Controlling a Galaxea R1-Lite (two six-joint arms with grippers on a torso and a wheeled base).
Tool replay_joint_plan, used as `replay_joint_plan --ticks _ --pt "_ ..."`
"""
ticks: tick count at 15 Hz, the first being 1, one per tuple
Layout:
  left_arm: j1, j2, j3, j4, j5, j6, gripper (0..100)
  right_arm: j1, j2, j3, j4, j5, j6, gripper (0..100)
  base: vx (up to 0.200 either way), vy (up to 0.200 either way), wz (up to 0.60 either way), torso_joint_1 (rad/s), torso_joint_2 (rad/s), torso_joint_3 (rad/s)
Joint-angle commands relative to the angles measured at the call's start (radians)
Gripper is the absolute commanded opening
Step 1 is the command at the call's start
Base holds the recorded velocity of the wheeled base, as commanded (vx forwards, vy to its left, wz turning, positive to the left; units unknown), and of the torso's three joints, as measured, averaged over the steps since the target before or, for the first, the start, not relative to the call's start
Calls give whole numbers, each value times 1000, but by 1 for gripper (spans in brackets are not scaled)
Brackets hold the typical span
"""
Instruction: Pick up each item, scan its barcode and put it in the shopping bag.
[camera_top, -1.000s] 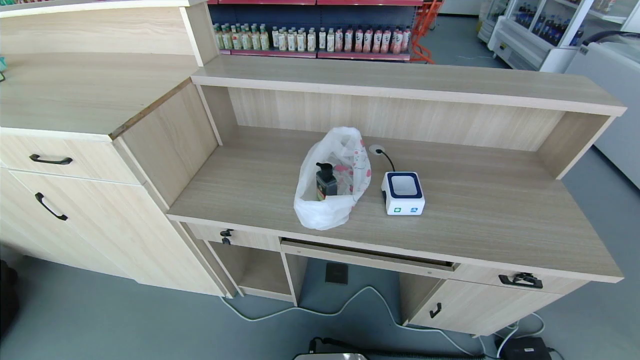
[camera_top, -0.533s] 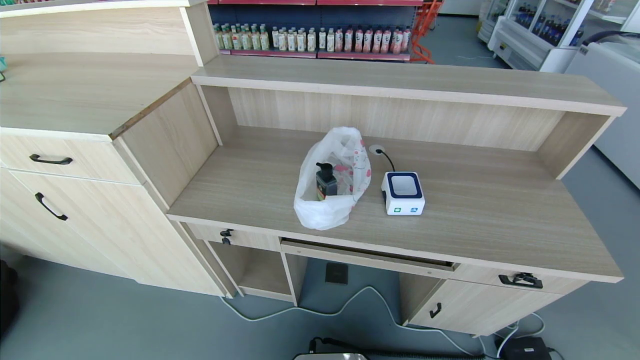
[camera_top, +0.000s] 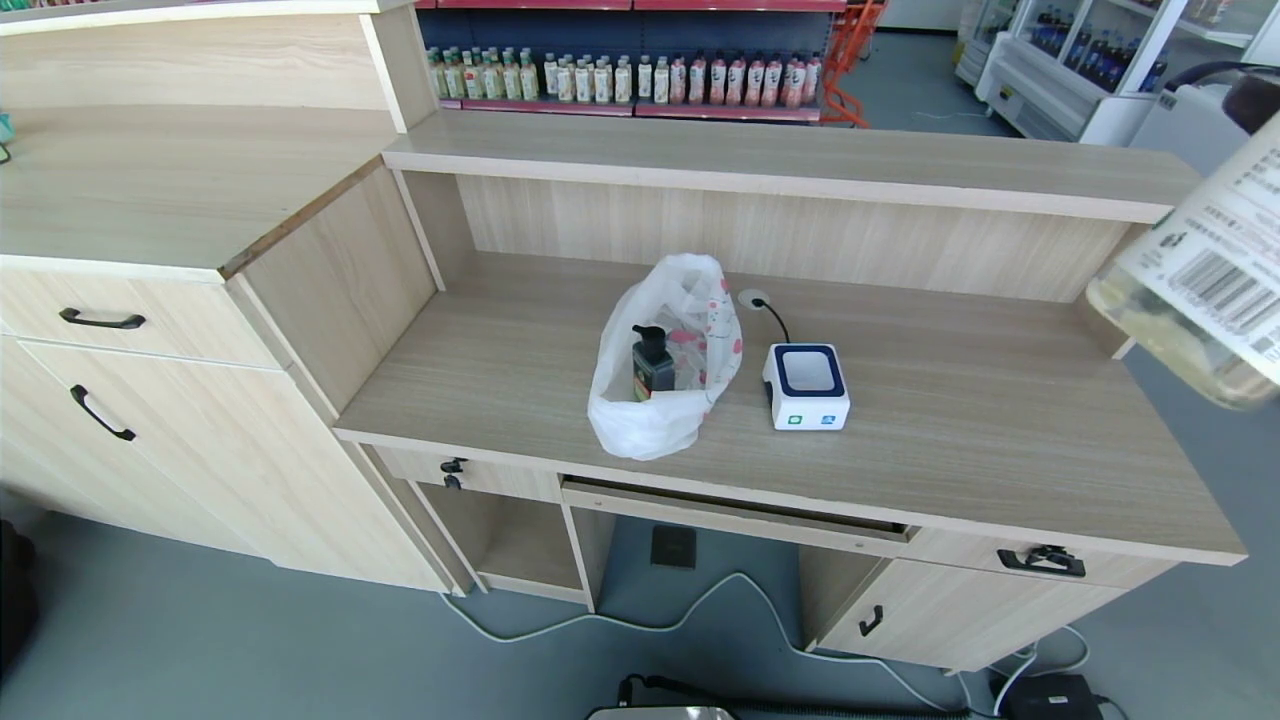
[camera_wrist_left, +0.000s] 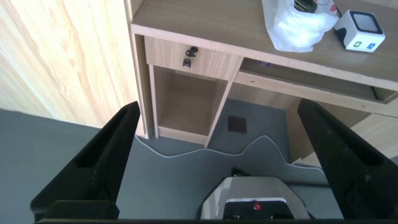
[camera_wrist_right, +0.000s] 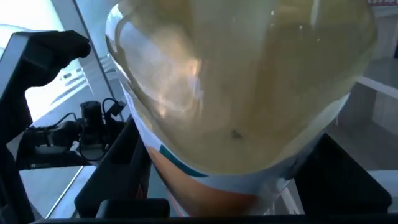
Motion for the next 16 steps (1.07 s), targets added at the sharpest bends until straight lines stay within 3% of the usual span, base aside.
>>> replay_joint_plan --ticks 1,4,6,10,16 --pt "0 0 0 0 1 0 100 -112 57 36 3 -106 -91 0 0 0 0 0 0 0" --pt "0 0 0 0 1 0 100 -116 167 37 23 -379 -337 0 0 0 0 0 0 0" --pt "0 0 0 0 -1 0 100 -118 192 43 150 -562 -538 0 0 0 0 0 0 0" --pt "0 0 0 0 -1 0 100 -219 203 77 358 -689 -923 0 0 0 0 0 0 0" --pt "0 0 0 0 -1 0 100 -238 224 76 493 -844 -986 0 0 0 0 0 0 0"
